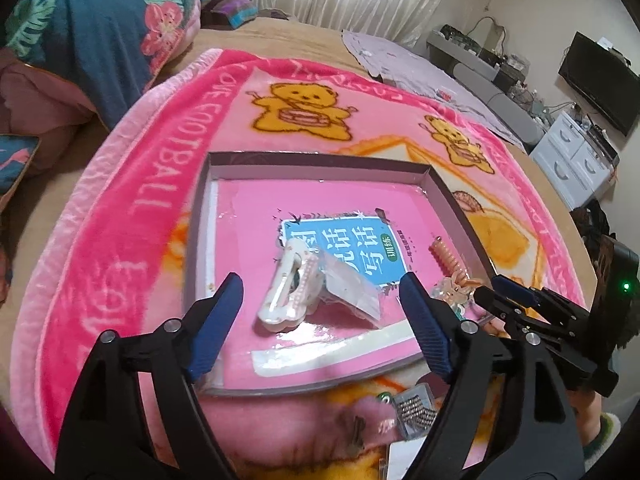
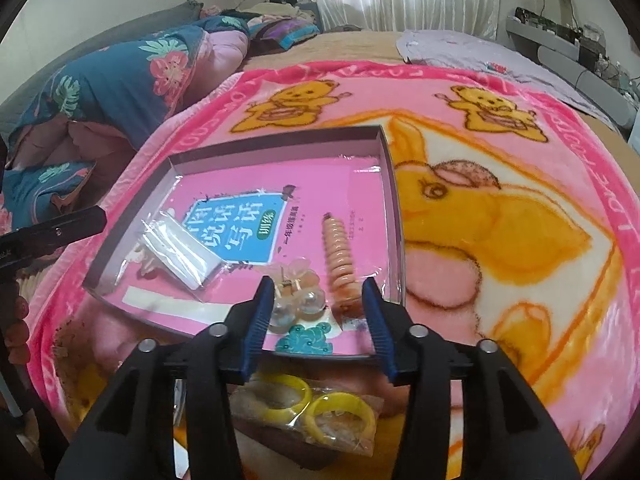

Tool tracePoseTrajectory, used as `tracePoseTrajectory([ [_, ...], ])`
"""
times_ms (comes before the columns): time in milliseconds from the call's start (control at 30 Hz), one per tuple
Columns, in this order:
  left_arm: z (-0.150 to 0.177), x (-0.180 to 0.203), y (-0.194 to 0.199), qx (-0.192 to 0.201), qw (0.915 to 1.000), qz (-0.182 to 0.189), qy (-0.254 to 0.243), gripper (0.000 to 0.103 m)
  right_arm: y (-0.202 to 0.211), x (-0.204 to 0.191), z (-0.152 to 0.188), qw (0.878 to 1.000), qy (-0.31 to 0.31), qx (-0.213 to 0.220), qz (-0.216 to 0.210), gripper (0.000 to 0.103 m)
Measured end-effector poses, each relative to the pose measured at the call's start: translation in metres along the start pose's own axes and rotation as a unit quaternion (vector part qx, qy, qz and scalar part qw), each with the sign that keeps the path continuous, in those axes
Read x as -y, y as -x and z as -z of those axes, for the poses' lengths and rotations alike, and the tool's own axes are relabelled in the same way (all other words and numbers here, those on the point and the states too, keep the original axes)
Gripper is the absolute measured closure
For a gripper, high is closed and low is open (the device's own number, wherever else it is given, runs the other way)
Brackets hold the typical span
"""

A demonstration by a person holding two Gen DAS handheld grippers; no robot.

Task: Organize jewelry
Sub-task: 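Carry the bag and hair tie into the box and open both tools, then withdraw both tools from the box over the remaining accessories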

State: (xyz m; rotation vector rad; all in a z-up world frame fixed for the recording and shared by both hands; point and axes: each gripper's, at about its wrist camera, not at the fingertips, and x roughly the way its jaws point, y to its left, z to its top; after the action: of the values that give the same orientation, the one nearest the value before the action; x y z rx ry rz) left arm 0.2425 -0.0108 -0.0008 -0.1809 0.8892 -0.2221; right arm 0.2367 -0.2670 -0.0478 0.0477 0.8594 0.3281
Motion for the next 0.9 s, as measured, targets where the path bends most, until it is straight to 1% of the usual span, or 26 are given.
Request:
tracePoseTrajectory([
  [167,0.0,-0.01,0.015,0.007,0.9998,0.005,0.017,0.025,0.016,0.002,0.001,1.0,-0.009,0.021,-0.007,0.035],
  [267,0.0,-0.012,0.023,0.013,0.9997,0.002,0.02,0.024,0.029,0.005,0.001,0.999,-0.018,0.037,-0.006,0.024],
  [300,-0.001,-0.012,0.027,0.016,0.9996,0.004,0.021,0.022,0.032,0.006,0.001,0.999,-0.02,0.041,-0.007,0.024],
  [333,-0.001,-0.012,0.031,0.019,0.9996,0.005,0.022,0.02,0.038,0.007,0.0,0.999,-0.023,0.046,-0.007,0.021],
  [367,-0.002,-0.011,0.032,0.02,0.9996,0.005,0.021,0.015,0.044,0.008,0.0,0.998,-0.024,0.054,-0.004,0.016],
  [400,-0.002,-0.009,0.036,0.023,0.9996,0.005,0.018,0.014,0.049,0.008,0.0,0.998,-0.024,0.06,-0.001,0.013],
  [500,-0.001,-0.004,0.045,0.027,0.9996,0.003,0.006,0.011,0.067,0.007,0.001,0.996,-0.021,0.082,0.008,0.011],
  [567,0.0,-0.002,0.05,0.03,0.9995,0.006,0.006,0.01,0.077,0.006,0.001,0.995,-0.018,0.095,0.017,0.006],
  [733,0.002,0.001,0.065,0.041,0.9991,0.011,0.008,0.01,0.103,0.001,0.006,0.992,-0.008,0.123,0.024,0.005],
  [900,0.005,0.001,0.087,0.064,0.9979,0.008,0.01,0.01,0.128,-0.007,0.011,0.989,-0.006,0.144,0.013,0.005],
])
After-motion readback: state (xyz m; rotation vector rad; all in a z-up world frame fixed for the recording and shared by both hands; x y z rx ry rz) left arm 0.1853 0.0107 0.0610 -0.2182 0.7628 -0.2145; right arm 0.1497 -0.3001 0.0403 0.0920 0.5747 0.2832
